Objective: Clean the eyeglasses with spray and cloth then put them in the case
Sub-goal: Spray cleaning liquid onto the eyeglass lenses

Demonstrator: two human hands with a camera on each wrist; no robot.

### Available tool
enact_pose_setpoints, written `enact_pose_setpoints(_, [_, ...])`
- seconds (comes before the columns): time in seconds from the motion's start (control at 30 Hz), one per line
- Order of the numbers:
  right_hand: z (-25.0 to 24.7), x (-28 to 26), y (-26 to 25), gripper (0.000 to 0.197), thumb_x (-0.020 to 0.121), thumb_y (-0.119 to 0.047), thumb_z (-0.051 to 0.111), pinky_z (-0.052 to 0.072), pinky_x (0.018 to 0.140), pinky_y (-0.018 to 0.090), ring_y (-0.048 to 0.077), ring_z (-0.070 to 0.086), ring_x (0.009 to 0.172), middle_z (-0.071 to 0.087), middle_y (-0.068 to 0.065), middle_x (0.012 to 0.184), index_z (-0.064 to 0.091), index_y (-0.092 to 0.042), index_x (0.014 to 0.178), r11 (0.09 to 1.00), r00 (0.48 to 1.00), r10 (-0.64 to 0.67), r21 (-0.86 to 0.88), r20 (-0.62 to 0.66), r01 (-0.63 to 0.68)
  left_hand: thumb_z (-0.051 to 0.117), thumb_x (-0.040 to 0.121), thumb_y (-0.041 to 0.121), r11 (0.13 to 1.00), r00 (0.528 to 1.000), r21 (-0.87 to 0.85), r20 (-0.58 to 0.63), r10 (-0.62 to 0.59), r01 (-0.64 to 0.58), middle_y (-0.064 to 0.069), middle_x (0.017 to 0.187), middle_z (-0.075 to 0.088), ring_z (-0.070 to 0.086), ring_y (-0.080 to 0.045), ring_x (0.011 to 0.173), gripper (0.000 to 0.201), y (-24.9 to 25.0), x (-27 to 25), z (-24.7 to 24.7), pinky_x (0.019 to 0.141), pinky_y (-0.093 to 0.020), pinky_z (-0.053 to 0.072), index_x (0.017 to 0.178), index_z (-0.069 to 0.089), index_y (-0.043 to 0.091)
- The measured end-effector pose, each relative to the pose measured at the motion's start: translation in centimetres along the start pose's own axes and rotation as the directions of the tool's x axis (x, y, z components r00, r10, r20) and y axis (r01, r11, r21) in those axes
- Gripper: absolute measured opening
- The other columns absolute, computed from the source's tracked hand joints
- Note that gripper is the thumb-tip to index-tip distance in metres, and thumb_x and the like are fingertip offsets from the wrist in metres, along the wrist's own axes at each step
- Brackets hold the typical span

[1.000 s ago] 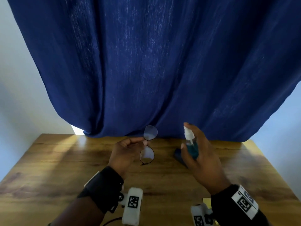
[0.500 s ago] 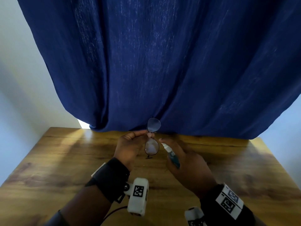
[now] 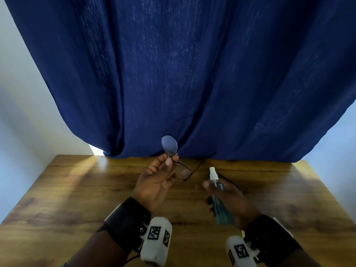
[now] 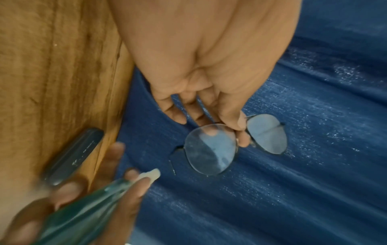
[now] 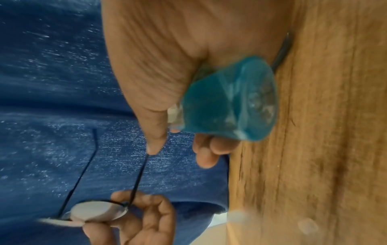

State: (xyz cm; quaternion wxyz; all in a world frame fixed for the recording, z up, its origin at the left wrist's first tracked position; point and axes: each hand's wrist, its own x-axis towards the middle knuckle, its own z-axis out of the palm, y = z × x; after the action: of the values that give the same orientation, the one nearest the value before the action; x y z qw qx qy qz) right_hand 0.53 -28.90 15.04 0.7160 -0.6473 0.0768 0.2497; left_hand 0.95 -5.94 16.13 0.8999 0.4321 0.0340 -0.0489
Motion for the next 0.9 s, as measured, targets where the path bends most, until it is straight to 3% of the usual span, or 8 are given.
enact_pose_setpoints(0.1, [1.3,0.5,-0.9,0.045,0.087,-0.034,0.076,0.050,0.058,0.034,0.024,0.068,0.084,0.076,0.003,0.110,0.059,-0.011,0.122,0.986,0.996,-0.075,0.153,0.055,0.065,0.066,0.092,0.021,0.999,0.998,-0.042,0.060,-0.009,0.011,-0.005,0.107,0.073,0.070,-0.017,0.101,0.019,-1.0,-0.1,0.4,0.094,-0.037,0.055,0.109,0.068,0.013])
enact_pose_setpoints(0.2, [2.6,0.7,-1.5,0.050,0.074,-0.026,0.081,0.049,0.058,0.035,0.021,0.066,0.075,0.071,0.007,0.094,0.057,-0.012,0.116,0.961,0.987,-0.159,0.231,0.007,0.153,0.088,0.076,0.033,0.998,0.994,-0.054,0.106,0.017,-0.012,-0.006,0.108,0.073,0.070,-0.016,0.101,0.044,-1.7,-0.1,0.4,0.093,-0.032,0.057,0.109,0.067,0.013])
enact_pose_setpoints(0.27, [3.1,0.6,-1.7,0.043,0.079,-0.017,0.079,0.049,0.057,0.035,0.022,0.063,0.071,0.069,0.010,0.090,0.056,-0.013,0.114,0.945,0.972,-0.235,0.229,-0.027,0.235,0.089,0.075,0.032,0.999,0.994,-0.013,0.099,0.051,-0.050,-0.007,0.112,0.074,0.070,-0.016,0.103,0.044,-1.7,-0.3,0.3,0.093,-0.031,0.058,0.108,0.068,0.012])
enact_pose_setpoints(0.33, [3.0,0.5,-1.9,0.033,0.087,-0.010,0.077,0.051,0.059,0.038,0.026,0.063,0.072,0.070,0.009,0.087,0.056,-0.013,0.112,0.936,0.944,-0.315,0.133,-0.098,0.326,0.082,0.082,0.029,0.994,0.996,0.072,0.051,0.079,-0.082,-0.008,0.121,0.074,0.069,-0.018,0.113,0.031,-1.2,-0.7,0.1,0.098,-0.034,0.055,0.106,0.070,0.014])
enact_pose_setpoints(0.43, [1.8,0.2,-3.0,0.027,0.089,-0.016,0.077,0.059,0.067,0.036,0.025,0.068,0.075,0.073,0.007,0.089,0.059,-0.022,0.109,0.892,0.878,-0.444,-0.185,-0.178,0.413,0.073,0.084,0.038,0.936,0.988,0.317,0.029,0.150,-0.152,-0.005,0.131,0.071,0.065,-0.019,0.124,0.033,-0.2,-1.7,-0.4,0.100,-0.039,0.050,0.112,0.071,0.021])
enact_pose_setpoints(0.57, [-0.1,-0.3,-4.9,0.026,0.089,-0.028,0.078,0.058,0.075,0.024,0.007,0.070,0.083,0.073,-0.005,0.093,0.059,-0.034,0.105,0.668,0.748,-0.650,-0.570,-0.133,0.478,0.068,0.091,0.030,0.817,0.977,0.540,0.052,0.209,-0.203,-0.001,0.122,0.075,0.070,-0.017,0.114,0.030,0.5,-2.8,-0.9,0.087,-0.030,0.055,0.120,0.069,0.024])
enact_pose_setpoints(0.77, [-0.9,-1.0,-6.1,0.025,0.090,-0.028,0.077,0.052,0.076,0.009,-0.004,0.067,0.091,0.070,-0.013,0.096,0.060,-0.030,0.108,0.464,0.611,-0.786,-0.739,-0.089,0.489,0.074,0.081,0.015,0.823,0.973,0.527,0.035,0.229,-0.213,-0.001,0.120,0.077,0.071,-0.015,0.115,0.047,0.9,-3.7,-0.7,0.093,-0.028,0.058,0.127,0.064,0.015])
enact_pose_setpoints(0.9, [-0.7,-1.1,-6.0,0.023,0.091,-0.029,0.075,0.052,0.072,0.014,0.000,0.066,0.084,0.067,-0.012,0.092,0.062,-0.026,0.110,0.397,0.534,-0.840,-0.785,-0.101,0.476,0.074,0.079,0.013,0.824,0.971,0.520,0.046,0.236,-0.225,0.001,0.115,0.079,0.074,-0.012,0.109,0.041,1.3,-4.1,-0.5,0.089,-0.023,0.059,0.120,0.068,0.012])
